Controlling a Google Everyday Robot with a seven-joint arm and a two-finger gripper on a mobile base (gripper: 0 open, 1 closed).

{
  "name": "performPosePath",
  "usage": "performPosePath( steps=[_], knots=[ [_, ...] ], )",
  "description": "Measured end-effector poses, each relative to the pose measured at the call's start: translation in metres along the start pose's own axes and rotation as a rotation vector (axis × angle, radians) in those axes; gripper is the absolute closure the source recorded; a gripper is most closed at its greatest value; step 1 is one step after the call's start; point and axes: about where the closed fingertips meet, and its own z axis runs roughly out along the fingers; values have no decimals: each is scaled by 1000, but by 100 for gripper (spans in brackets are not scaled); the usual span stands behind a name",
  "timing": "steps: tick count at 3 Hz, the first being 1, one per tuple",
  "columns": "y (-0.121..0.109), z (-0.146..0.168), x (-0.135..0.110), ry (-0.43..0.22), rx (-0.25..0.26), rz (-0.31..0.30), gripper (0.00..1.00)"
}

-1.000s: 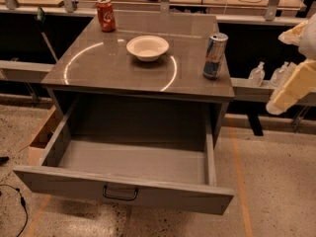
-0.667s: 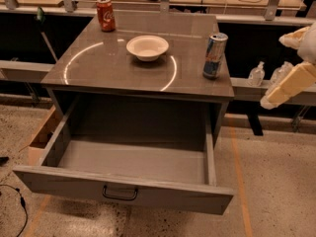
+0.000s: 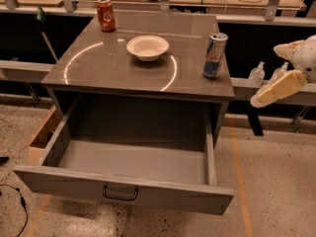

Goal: Place redbull can into top drawer

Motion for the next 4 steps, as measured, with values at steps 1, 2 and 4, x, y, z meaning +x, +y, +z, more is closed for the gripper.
performPosePath(
  steps=[1, 2, 4],
  knots=[
    [-3, 9, 8, -9, 21, 42, 0],
    [-33, 23, 13, -81, 114, 106, 0],
    [-97, 51, 0, -255, 232, 205, 0]
  ],
)
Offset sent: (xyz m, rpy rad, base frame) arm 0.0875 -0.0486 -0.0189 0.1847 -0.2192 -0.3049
